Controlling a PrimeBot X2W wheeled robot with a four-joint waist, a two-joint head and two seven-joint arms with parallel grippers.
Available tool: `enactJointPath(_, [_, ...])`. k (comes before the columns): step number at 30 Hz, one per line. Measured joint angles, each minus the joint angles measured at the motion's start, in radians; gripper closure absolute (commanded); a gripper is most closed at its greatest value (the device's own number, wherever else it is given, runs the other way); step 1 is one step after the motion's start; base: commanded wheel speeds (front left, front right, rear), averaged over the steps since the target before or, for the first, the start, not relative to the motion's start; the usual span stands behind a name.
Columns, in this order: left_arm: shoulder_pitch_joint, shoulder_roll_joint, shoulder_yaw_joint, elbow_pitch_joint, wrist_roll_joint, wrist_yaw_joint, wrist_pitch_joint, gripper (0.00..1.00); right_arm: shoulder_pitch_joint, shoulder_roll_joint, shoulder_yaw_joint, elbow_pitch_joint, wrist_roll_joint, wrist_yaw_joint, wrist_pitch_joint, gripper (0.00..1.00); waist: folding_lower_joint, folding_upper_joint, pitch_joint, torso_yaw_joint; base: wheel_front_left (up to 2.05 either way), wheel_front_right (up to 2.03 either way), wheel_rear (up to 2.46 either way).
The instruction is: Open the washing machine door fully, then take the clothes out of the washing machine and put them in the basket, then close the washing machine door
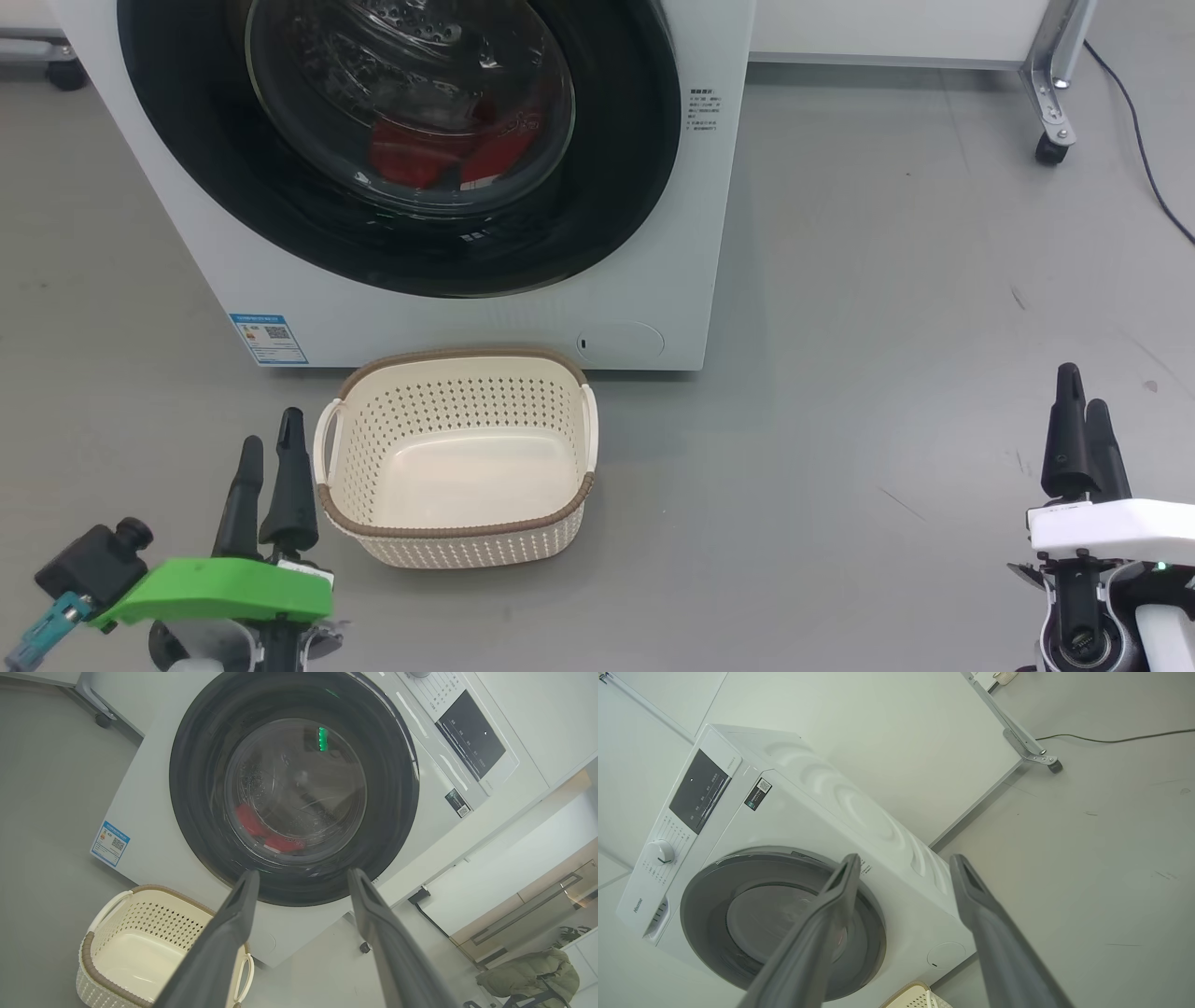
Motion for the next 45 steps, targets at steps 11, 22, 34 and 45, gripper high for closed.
enactJointPath(11, [0.0, 0.006, -0.058, -0.004, 0.256, 0.001, -0.035, 0.0, 0.019, -0.019, 0.058, -0.008, -0.188, -0.028, -0.037, 0.0, 0.0, 0.0, 0.009, -0.001, 0.0, 0.0, 0.0])
enactJointPath(22, [-0.001, 0.016, -0.125, 0.008, 0.507, 0.029, -0.073, 0.0, 0.02, -0.037, 0.113, -0.008, -0.37, -0.069, -0.055, 0.0, 0.0, 0.0, 0.019, -0.005, 0.0, 0.0, 0.0])
enactJointPath(34, [-0.002, 0.018, -0.166, 0.052, 0.706, 0.091, -0.116, 0.0, 0.021, -0.058, 0.156, 0.006, -0.566, -0.138, -0.063, 0.0, 0.0, 0.0, 0.03, -0.008, 0.0, 0.0, 0.0])
enactJointPath(45, [-0.003, 0.018, -0.175, 0.126, 0.723, 0.116, -0.122, 0.0, 0.021, -0.055, 0.167, 0.049, -0.596, -0.156, -0.04, 0.0, 0.0, 0.0, 0.035, -0.012, 0.0, 0.0, 0.0])
